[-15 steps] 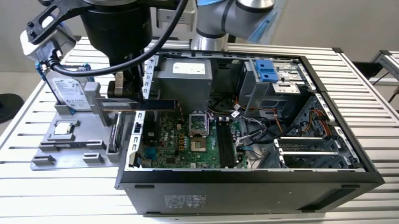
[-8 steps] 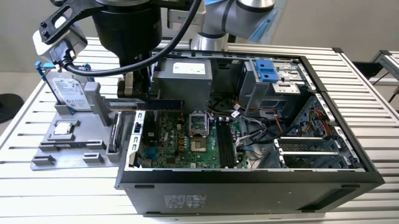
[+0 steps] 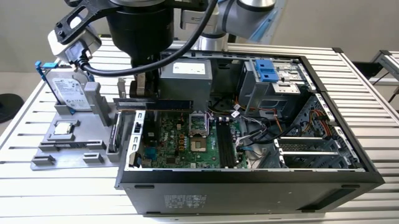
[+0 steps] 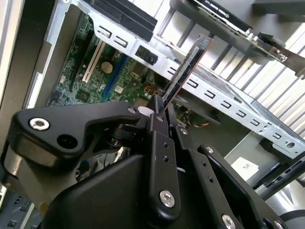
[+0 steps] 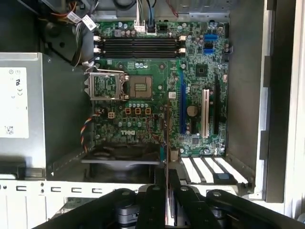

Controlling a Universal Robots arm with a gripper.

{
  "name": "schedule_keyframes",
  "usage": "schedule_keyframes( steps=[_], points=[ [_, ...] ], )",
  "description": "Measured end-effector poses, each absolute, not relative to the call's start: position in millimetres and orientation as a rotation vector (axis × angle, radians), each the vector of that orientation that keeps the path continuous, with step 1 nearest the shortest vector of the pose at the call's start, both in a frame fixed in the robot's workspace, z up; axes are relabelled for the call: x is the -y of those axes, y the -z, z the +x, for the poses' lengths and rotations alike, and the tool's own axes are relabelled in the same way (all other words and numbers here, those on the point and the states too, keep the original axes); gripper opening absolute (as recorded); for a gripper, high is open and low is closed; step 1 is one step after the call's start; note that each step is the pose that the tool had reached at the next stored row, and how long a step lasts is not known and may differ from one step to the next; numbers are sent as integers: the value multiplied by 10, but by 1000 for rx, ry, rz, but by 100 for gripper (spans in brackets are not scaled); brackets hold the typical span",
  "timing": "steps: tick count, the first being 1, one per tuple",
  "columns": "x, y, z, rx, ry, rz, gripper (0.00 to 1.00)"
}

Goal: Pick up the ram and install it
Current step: 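Pick up the ram and move it above insertion slot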

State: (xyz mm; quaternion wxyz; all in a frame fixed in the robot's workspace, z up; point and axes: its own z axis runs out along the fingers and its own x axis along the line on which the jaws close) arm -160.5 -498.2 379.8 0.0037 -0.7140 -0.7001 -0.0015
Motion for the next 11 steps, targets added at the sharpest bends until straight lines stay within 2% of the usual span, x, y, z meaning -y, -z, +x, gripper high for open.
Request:
schedule_keyframes(
  steps=[11],
  points=[
    [4980,-3797,-1393,2184,5,-2248,0]
  ],
)
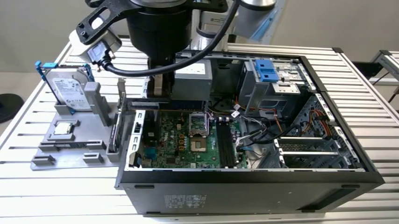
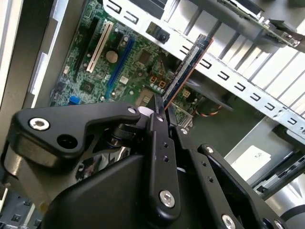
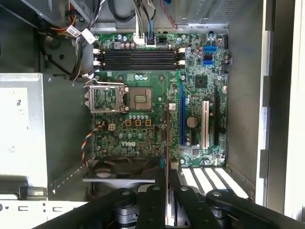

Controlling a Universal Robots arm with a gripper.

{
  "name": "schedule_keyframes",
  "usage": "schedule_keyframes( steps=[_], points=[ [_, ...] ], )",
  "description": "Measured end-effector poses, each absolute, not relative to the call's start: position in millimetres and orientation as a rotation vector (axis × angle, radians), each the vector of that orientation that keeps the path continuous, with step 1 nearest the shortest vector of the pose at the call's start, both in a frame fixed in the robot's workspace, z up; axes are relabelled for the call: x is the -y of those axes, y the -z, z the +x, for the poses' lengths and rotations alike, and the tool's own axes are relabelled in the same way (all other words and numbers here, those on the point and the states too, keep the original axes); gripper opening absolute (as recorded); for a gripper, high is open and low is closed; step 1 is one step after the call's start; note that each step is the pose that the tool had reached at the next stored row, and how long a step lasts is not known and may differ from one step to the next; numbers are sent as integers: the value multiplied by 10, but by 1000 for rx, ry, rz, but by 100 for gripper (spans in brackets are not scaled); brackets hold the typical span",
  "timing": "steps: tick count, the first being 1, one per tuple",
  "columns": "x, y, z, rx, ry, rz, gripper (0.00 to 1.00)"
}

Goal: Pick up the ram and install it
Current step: 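Pick up the ram and move it above insertion slot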

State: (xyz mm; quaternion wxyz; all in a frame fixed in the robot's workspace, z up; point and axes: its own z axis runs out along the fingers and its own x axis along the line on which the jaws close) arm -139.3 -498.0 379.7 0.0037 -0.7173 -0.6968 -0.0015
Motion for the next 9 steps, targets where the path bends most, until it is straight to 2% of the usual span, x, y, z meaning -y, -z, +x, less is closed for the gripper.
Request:
schedule_keyframes(
  steps=[9],
  points=[
    [4978,-3798,-1216,2175,5,-2257,0]
  ],
)
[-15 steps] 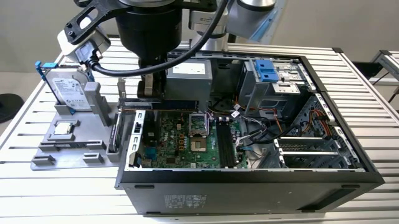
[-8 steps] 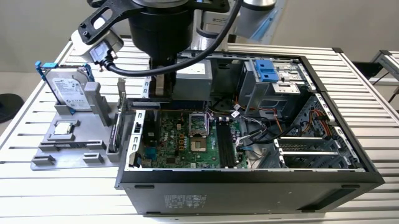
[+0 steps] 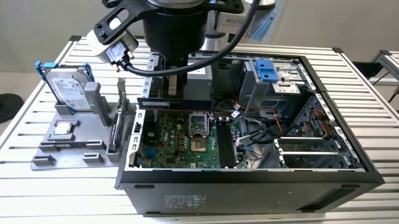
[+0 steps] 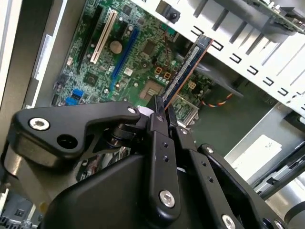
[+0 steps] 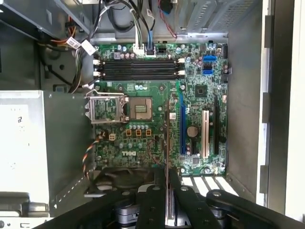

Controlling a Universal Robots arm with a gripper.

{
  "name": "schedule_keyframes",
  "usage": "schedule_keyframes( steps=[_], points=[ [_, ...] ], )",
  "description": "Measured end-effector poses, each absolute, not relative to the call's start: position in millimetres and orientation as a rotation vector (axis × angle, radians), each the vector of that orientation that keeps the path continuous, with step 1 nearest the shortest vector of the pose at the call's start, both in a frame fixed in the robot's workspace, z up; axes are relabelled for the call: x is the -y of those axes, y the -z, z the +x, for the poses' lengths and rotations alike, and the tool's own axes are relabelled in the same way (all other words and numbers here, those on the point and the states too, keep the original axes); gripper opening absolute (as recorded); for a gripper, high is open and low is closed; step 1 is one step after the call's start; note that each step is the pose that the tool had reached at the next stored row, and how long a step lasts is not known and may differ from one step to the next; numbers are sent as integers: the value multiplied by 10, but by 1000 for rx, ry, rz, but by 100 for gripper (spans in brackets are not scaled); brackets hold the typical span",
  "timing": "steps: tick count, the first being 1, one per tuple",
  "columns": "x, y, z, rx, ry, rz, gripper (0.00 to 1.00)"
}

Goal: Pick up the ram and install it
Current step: 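Pick up the ram and move it above insertion slot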

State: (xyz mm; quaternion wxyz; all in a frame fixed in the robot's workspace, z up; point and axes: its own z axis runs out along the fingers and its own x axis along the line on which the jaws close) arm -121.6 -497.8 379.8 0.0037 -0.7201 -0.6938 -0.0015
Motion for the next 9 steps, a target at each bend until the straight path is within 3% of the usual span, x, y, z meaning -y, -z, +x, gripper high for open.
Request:
schedule_keyframes(
  steps=[9],
  points=[
    [4974,-3797,-1052,2165,5,-2266,0]
  ],
)
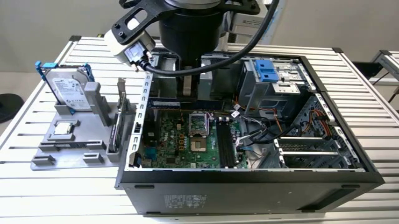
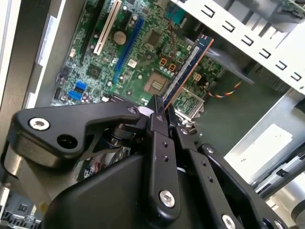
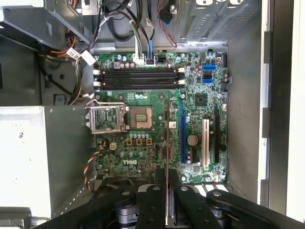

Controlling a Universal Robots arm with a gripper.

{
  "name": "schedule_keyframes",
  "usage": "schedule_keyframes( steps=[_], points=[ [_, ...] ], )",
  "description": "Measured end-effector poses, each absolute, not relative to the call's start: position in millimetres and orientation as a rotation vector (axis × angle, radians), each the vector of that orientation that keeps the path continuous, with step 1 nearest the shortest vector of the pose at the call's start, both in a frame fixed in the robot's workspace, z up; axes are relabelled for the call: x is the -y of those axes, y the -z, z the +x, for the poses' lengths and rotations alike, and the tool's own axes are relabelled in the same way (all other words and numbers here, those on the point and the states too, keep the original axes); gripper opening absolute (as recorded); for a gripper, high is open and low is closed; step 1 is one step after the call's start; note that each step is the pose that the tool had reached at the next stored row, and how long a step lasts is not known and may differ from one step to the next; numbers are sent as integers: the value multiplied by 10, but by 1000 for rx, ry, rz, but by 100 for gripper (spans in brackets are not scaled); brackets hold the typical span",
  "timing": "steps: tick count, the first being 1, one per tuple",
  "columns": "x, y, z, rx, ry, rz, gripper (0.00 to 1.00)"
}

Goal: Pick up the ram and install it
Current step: 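Pick up the ram and move it above insertion slot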

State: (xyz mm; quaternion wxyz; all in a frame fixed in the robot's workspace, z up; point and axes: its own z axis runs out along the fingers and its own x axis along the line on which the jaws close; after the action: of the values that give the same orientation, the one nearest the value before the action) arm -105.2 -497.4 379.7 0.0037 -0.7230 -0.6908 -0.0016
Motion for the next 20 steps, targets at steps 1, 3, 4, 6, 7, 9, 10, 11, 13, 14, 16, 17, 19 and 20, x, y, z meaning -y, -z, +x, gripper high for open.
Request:
schedule_keyframes(
  steps=[1,3,4,6,7,9,10,11,13,14,16,17,19,20],
  points=[
    [4974,-3798,-1033,2164,5,-2267,0],
    [4974,-3798,-994,2162,5,-2269,0],
    [4974,-3798,-975,2161,5,-2270,0],
    [4973,-3798,-937,2159,5,-2272,0],
    [4973,-3798,-915,2158,5,-2273,0],
    [4973,-3798,-877,2155,5,-2276,0],
    [4973,-3797,-858,2154,5,-2276,0],
    [4972,-3798,-838,2153,5,-2278,0],
    [4972,-3798,-799,2151,5,-2280,0],
    [4972,-3797,-779,2150,5,-2281,0],
    [4971,-3798,-742,2147,5,-2283,0],
    [4971,-3797,-722,2146,5,-2284,0],
    [4971,-3798,-684,2144,5,-2287,0],
    [4971,-3797,-665,2143,5,-2288,0]
  ],
)
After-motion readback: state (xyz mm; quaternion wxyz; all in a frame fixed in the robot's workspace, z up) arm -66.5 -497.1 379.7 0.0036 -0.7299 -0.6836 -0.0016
